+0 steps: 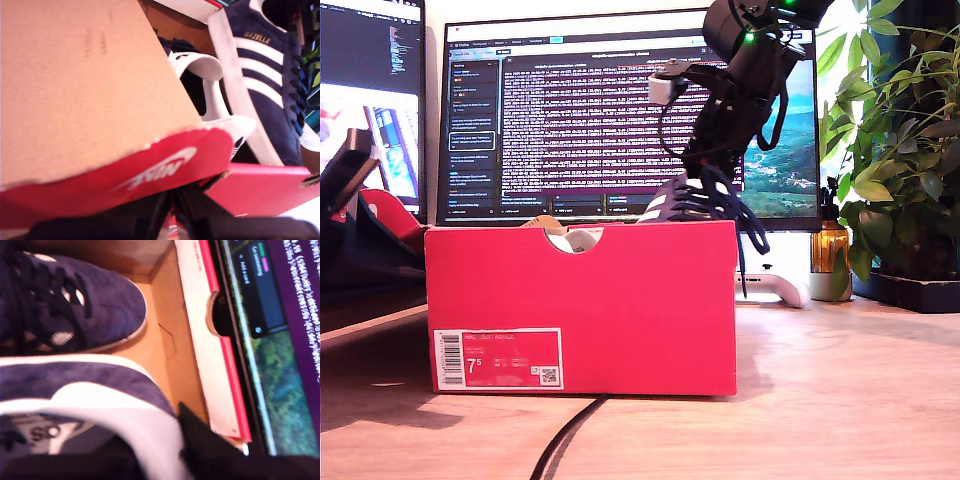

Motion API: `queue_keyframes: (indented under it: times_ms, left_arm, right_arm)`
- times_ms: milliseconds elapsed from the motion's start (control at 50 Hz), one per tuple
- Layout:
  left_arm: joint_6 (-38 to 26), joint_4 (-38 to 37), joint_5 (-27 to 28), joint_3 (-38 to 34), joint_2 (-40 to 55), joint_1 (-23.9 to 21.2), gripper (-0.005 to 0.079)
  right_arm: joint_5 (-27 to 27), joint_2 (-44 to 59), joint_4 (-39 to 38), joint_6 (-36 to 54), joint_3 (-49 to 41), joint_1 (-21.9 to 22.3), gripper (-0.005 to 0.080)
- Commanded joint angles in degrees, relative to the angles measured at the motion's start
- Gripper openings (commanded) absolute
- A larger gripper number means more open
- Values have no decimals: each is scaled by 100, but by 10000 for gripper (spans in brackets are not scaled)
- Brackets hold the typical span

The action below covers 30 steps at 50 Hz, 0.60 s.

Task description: Pack the blue shoes by picking the first shoe and placing it inside the red shoebox, left side, then picking and rotating the second shoe and placing it in the shoebox

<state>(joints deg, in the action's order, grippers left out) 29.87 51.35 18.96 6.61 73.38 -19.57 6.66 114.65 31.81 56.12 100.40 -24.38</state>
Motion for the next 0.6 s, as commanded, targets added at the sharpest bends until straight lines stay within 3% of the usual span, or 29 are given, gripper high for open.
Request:
queue_keyframes:
  times_ms: [0, 420, 480, 540, 580]
  left_arm:
    - [17, 136, -13, 199, 15, -9, -20]
    - [15, 35, -11, 199, 15, -9, -20]
    - [15, -57, -11, 199, 15, -9, -20]
    - [15, -87, 11, 199, 15, -9, -20]
    - [13, -74, 7, 199, 15, -9, -20]
  right_arm:
    - [-11, 144, 44, -81, 96, -247, 220]
    - [-1036, 133, -151, -251, 133, -621, 228]
    - [-1200, 133, -122, -616, 199, -662, 157]
    - [-1290, 133, -26, -914, 302, -715, 2]
    - [-1318, 133, 50, -1200, 389, -741, 0]
